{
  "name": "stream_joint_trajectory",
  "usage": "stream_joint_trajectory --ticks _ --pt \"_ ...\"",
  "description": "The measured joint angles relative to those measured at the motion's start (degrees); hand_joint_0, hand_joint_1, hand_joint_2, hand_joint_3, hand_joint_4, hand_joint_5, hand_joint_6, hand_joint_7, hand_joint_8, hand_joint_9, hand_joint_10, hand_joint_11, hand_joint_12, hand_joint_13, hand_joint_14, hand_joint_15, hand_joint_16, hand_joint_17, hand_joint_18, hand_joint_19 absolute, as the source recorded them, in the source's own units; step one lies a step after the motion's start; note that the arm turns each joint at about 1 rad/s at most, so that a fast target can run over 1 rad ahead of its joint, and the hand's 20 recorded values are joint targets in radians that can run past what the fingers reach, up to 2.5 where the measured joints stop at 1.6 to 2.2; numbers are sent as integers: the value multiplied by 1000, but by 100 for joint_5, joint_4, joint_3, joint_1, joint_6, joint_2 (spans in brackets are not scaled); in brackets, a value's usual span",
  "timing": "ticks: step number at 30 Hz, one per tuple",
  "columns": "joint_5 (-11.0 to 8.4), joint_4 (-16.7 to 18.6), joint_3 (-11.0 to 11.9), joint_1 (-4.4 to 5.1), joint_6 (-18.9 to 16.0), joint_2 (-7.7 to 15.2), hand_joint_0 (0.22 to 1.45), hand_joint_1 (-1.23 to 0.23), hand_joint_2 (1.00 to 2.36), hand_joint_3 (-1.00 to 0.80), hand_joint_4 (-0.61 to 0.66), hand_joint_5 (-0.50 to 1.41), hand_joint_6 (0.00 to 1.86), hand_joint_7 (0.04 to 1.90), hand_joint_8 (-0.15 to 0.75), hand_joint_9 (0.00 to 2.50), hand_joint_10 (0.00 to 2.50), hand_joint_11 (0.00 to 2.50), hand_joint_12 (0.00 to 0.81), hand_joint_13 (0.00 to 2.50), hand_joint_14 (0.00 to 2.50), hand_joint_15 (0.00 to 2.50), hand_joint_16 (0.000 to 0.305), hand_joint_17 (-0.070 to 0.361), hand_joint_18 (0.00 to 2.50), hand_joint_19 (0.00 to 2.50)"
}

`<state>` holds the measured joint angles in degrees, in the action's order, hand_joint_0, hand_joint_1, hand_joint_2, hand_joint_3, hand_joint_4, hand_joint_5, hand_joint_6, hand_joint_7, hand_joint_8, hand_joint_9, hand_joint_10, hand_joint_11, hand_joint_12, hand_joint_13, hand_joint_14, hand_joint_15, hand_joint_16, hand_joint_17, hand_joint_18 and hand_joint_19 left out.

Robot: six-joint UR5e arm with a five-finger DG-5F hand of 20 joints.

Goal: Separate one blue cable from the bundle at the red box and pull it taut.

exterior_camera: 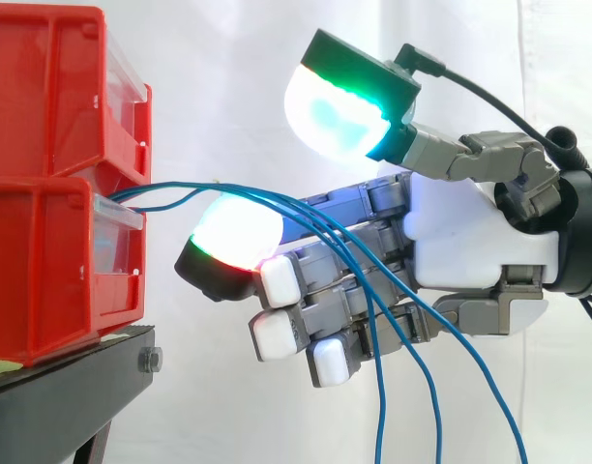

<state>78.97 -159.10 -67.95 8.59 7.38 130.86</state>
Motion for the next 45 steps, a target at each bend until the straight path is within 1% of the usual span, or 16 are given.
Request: stream_joint_trajectory --ticks 7,10,13,14,15,16,20,27,30,32,34,37,41,42,43,45 --pt "4 -46 -3 4 -21 8 619 -596 1014 -364 231 -114 507 1499 303 821 24 641 351 869 19 459 46 103 681 746" --pt "10 -93 -4 1 -66 9 618 -604 1017 -334 231 -130 570 1424 300 824 24 652 352 874 18 461 46 103 685 744" --pt "18 -117 -6 -9 -123 9 614 -605 1020 -306 217 -138 592 1430 301 827 24 659 353 876 18 465 46 104 686 737" --pt "19 -119 -6 -12 -137 9 610 -616 1022 -270 206 -150 631 1397 307 825 24 663 354 877 19 463 46 104 687 736" --pt "20 -120 -7 -14 -152 9 607 -621 1025 -240 222 -165 685 1309 307 824 24 671 358 878 20 464 46 104 689 738" --pt "21 -120 -7 -14 -160 9 606 -621 1025 -237 225 -168 696 1297 309 824 24 668 355 879 18 465 46 104 689 738" --pt "16 -131 -7 -19 -178 10 595 -617 1032 -120 224 -206 825 1163 318 818 23 699 361 881 17 460 47 105 692 746" --pt "11 -118 -9 -15 -184 10 598 -625 1034 -53 183 -213 849 1207 318 822 26 716 363 886 19 474 47 106 700 746" --pt "12 -118 -8 -13 -185 10 604 -632 1032 -78 210 -213 854 1183 317 836 25 739 360 899 18 488 47 107 708 745" --pt "13 -118 -8 -14 -185 10 592 -672 1027 -197 235 -214 855 1182 326 859 26 737 363 907 20 482 48 108 717 743" --pt "13 -116 -8 -15 -185 10 578 -665 1012 -384 236 -208 851 1181 328 892 26 752 370 932 20 489 48 108 731 739" --pt "13 -114 -8 -14 -185 10 577 -645 1002 -482 242 -197 849 1185 332 923 26 762 369 948 18 487 48 109 747 729" --pt "7 -113 -8 -4 -185 10 579 -667 1000 -500 245 -179 853 1216 340 1014 27 801 366 994 20 489 48 107 788 725" --pt "3 -113 -8 -2 -185 10 599 -691 1000 -500 236 -173 856 1221 342 1063 28 826 363 1014 18 495 47 105 795 719" --pt "2 -112 -8 -1 -185 10 609 -697 1001 -486 232 -171 857 1234 338 1069 28 831 363 1022 19 498 46 104 806 719" --pt "2 -112 -8 0 -185 10 633 -734 1014 -368 182 -165 866 1284 332 1092 29 857 360 1039 19 509 46 103 824 725"
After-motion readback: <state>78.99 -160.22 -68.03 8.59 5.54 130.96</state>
